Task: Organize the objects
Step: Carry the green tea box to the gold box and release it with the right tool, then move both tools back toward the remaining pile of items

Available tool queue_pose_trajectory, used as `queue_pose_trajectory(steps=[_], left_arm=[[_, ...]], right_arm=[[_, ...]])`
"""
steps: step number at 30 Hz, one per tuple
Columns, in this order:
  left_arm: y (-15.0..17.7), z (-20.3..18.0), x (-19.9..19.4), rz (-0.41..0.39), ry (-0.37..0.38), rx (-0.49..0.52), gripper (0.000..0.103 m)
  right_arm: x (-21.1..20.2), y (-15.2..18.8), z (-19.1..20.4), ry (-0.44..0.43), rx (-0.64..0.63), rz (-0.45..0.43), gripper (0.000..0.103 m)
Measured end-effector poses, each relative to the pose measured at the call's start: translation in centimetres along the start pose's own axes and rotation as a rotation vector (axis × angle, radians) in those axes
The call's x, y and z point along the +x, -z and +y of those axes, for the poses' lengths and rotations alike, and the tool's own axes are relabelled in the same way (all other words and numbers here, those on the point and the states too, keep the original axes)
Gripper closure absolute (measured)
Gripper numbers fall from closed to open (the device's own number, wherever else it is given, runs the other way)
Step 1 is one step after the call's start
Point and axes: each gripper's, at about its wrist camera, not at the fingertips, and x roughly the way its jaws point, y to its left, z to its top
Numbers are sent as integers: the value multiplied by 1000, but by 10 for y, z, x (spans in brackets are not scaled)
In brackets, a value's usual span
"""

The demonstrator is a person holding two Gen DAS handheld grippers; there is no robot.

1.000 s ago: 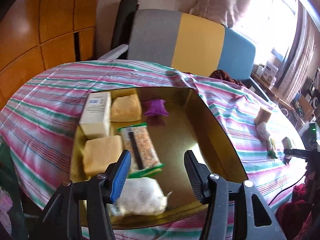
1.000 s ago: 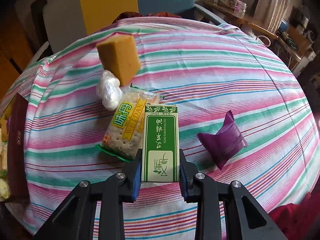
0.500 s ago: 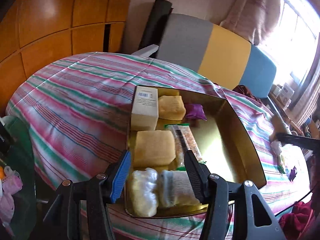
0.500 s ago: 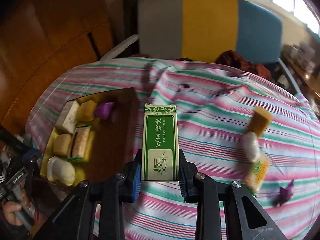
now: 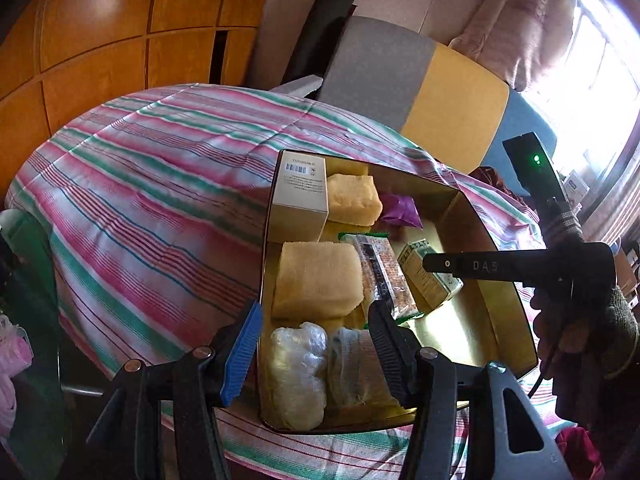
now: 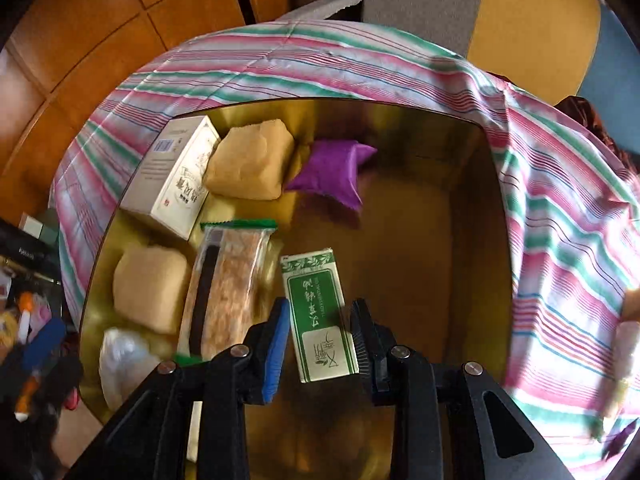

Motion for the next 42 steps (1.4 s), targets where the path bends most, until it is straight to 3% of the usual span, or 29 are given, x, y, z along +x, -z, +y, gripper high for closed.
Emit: queue_pose_trajectory(steps=[5,9,12,16,19,23,34,42], left_arm=[[1,1,1,-1,-5,-3,47],[1,-4,-4,-12,-4,12,47],[1,-9,-6,-20,-4,33,46],[2,-13,-7,-21,-4,47,41],[3,-17,-9,-24,-6,59,41],[4,-26,-13,-34,-18,93,40],[8,-53,-24,-52,-31,185,40],[8,-89,-21,-36,-10,270,39]], right_arm=[[4,0,2,-21,11,9,71],[7,-7,-10,-185,144,-18,70],[6,-8,-21,-277,236,-54,60],[-9,0,-16,-202,169,-81,38],[-24,10,-15,-171,131,-115,14],[-44,27,-13,-125,83,-158,0],[-86,72,-35,-31,53,-278,0],[-116,101,-106,66,145,-318,0]])
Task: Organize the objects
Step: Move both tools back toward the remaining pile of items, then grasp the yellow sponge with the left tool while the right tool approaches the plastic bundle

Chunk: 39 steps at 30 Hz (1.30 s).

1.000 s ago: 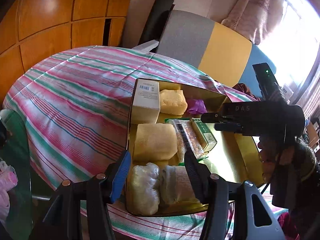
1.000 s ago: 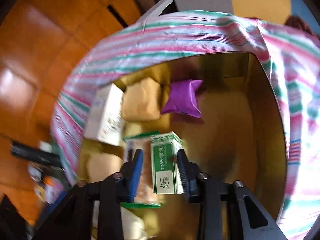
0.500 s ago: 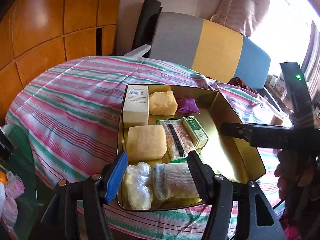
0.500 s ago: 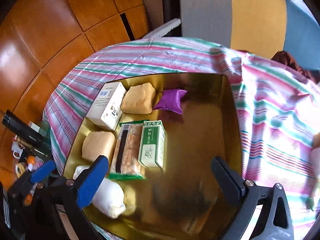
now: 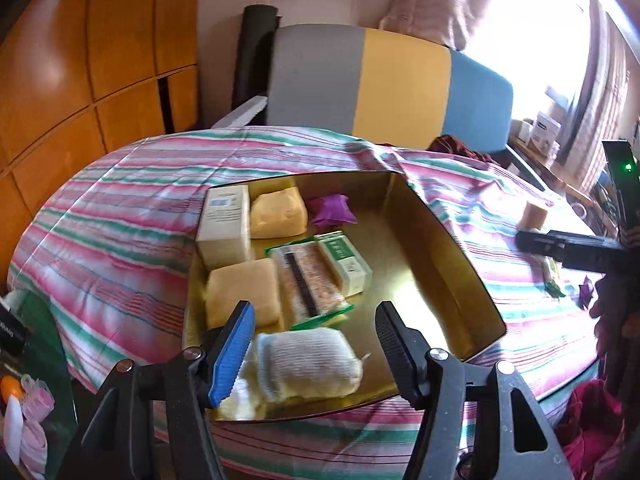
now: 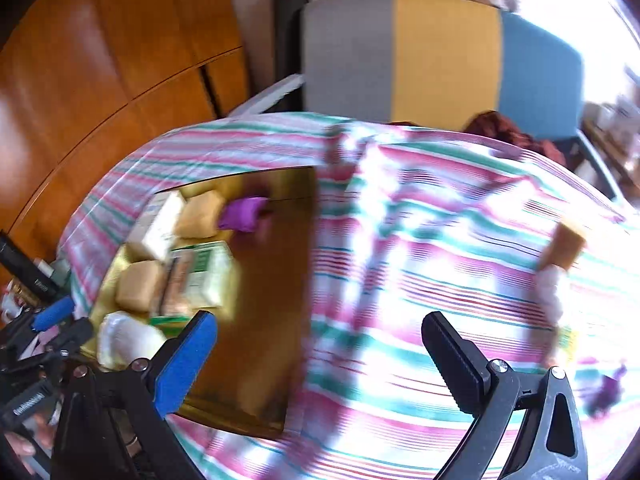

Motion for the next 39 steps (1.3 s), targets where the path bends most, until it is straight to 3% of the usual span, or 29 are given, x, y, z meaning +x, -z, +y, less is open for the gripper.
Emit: queue_pose_trajectory(steps=[9,17,22,34,39], left_arm=[[-13,-50,8,17,54,100,35],[-35,-107,26,74,187,165,35],[-47,-147,41,105,236,206,35],[-69,-242,98,194,345,296,36],[-89,-280,111,166,379,326,36]], right_arm=[[-36,-3,-122,201,134,-51,0],[-52,24,-236,353,388,-118,0],[-59,44,-279,308,616,-155,0],[-61,59,-302,191,804,-171,0],[-62,62,-306,150,843,-177,0]])
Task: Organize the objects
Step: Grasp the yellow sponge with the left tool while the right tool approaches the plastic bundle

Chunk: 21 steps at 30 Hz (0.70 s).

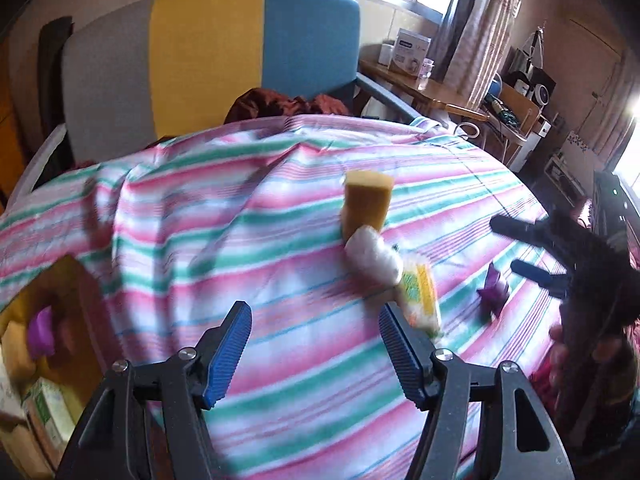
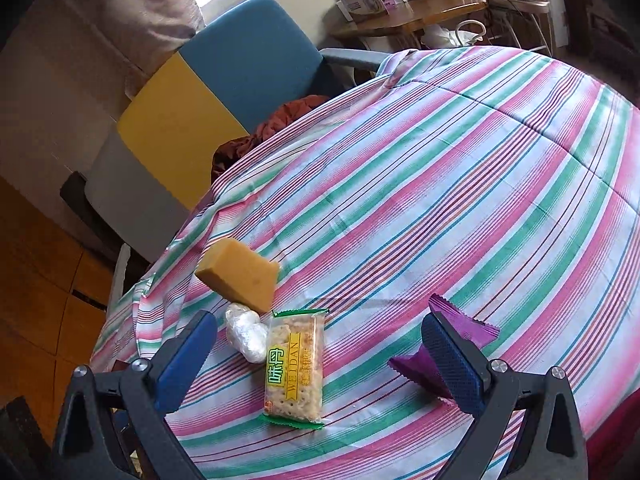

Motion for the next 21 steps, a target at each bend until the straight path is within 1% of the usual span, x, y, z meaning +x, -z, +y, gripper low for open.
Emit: queue_pose_trajectory(steps=[2,3,4,5,9,11,13,16,18,19,20,21], left_arm=[[-14,-12,12,-12,6,41,35],[-23,-19,20,-18,2,66,32],[-28,-23,25,-21,2,78,27],[-37,-28,36,-16,8,93,25],[-57,-39,70,14,28,126,23],[-63,-43,83,19,31,143,21],[-71,-46,100,40,32,147,17],[-82,-44,123,60,42,119,14],[-89,-45,138,86,56,119,15],[-91,-46,146,98,67,123,19],[-91,-48,153,107,68,126,28],[-91,-47,158,118,55,123,55]], right_arm=[[1,0,0,-5,1,8,0],[2,1,1,-9,-1,11,0],[2,2,2,-16,-2,14,0],[2,2,2,-24,-2,16,0],[-1,2,2,-47,7,12,0],[-3,1,1,-59,14,11,0],[-4,1,0,-69,24,10,0],[-4,-1,-3,-86,45,13,0],[-2,-1,-5,-92,56,22,0],[-2,-1,-5,-94,57,26,0],[-1,-1,-4,-95,56,29,0],[-1,-1,-4,-96,54,30,0]])
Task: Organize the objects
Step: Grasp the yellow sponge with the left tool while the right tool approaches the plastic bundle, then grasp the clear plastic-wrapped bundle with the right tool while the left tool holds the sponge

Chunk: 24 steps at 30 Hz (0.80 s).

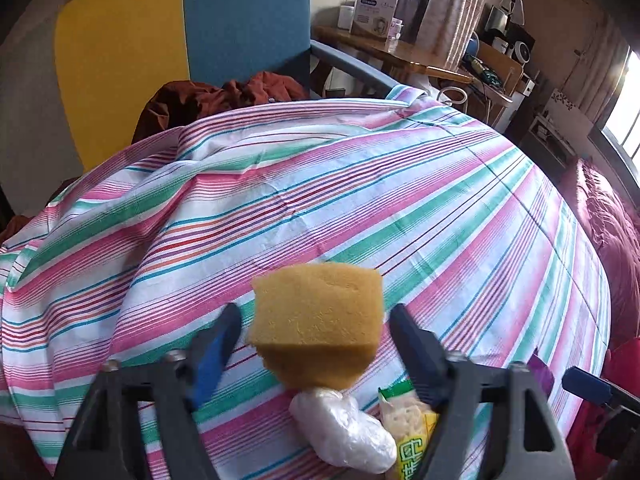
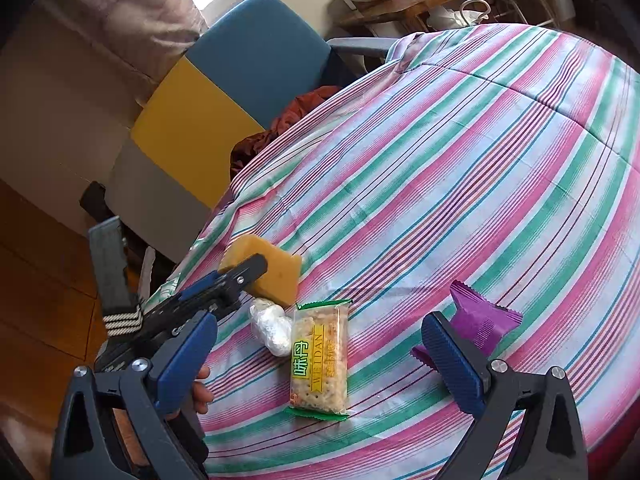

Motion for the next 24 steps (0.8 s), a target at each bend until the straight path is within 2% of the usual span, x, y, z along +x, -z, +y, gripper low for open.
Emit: queue_pose_trajectory(steps=[2,4,7,13,24], left_arm=[[0,4,-5,-21,25,-28,53],[5,7,-25,-78,57,-37,53],[14,18,-60,-141,63,-67,53],[55,48,-116,-204,25,-142,53],[169,75,-182,-188,43,-223,53]], right_arm=[[0,-1,0,1,-2,-4,0],[0,-1,-1,4,-1,-1,0],[2,-1,-1,9,-3,6,0],[9,3,8,26,-52,33,0],[31,26,41,69,-261,132,0]])
